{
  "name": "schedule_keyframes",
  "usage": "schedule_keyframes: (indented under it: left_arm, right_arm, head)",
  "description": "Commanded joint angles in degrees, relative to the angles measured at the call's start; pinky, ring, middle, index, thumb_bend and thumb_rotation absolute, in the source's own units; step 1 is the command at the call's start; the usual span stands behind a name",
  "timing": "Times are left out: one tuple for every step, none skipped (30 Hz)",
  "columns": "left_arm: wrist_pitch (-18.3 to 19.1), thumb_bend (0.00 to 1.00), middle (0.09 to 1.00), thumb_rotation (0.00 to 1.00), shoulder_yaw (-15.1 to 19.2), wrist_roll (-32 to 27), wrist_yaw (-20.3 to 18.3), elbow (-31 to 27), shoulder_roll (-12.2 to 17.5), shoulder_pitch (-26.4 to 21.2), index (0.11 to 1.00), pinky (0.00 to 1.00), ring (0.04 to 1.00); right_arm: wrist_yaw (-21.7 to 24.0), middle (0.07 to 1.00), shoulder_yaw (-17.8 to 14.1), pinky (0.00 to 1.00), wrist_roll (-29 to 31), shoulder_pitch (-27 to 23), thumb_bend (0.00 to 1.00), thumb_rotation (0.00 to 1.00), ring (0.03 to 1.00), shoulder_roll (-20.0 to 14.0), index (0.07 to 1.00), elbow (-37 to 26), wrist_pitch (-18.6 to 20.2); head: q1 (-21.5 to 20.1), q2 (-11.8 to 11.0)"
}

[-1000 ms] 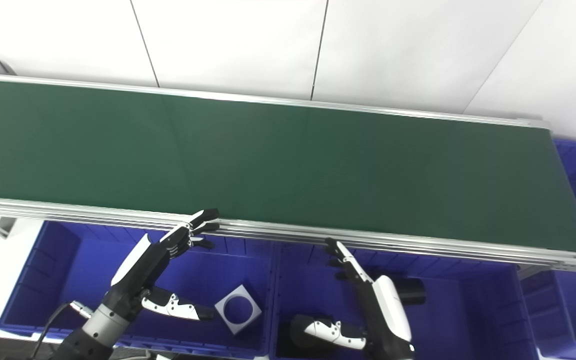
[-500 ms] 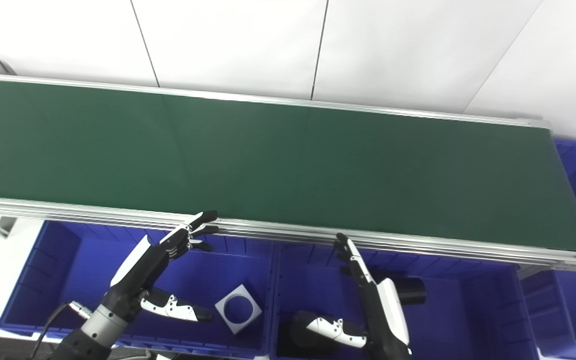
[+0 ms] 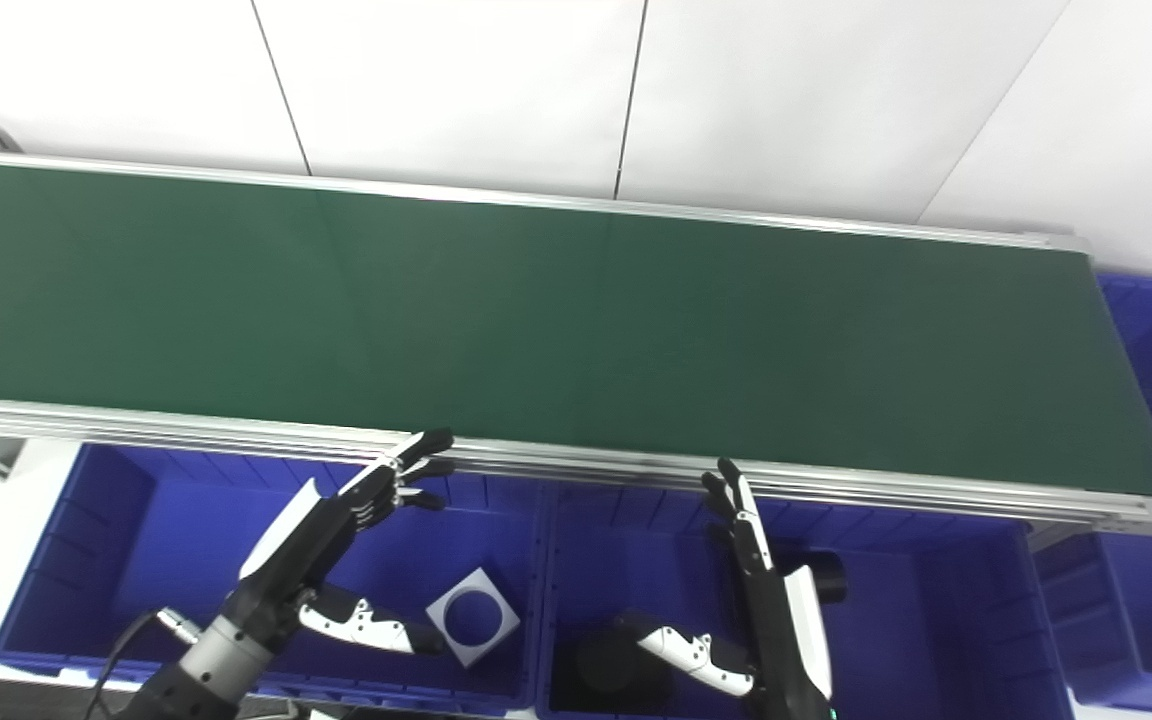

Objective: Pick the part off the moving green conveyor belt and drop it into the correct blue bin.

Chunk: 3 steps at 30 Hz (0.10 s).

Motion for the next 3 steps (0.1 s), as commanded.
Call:
schedule_keyframes:
  left_arm:
    - [-0.5,0.88,0.949,0.27,0.4,0.4,0.3,-1.2,-0.3,0.0,0.943,0.73,0.876]
    - [-0.6,0.88,0.949,0.28,0.5,0.3,0.3,-1.0,-0.4,0.1,0.944,0.71,0.874]
    - [-0.9,0.88,0.951,0.28,0.6,0.1,0.2,-0.6,-0.5,0.0,0.945,0.71,0.874]
  right_arm:
    - [-0.4,0.918,-0.4,0.82,0.5,0.5,0.84,0.53,0.897,0.3,0.982,-1.1,-2.4]
    - [-0.4,0.915,-0.4,0.82,0.4,0.5,0.84,0.54,0.896,0.3,0.976,-1.2,-2.1]
    - [-0.2,0.914,-0.4,0.82,0.5,0.5,0.84,0.54,0.896,0.2,0.972,-1.2,-2.0]
  head:
    - [0.3,0.1]
    - [0.3,0.1]
    - [0.4,0.2]
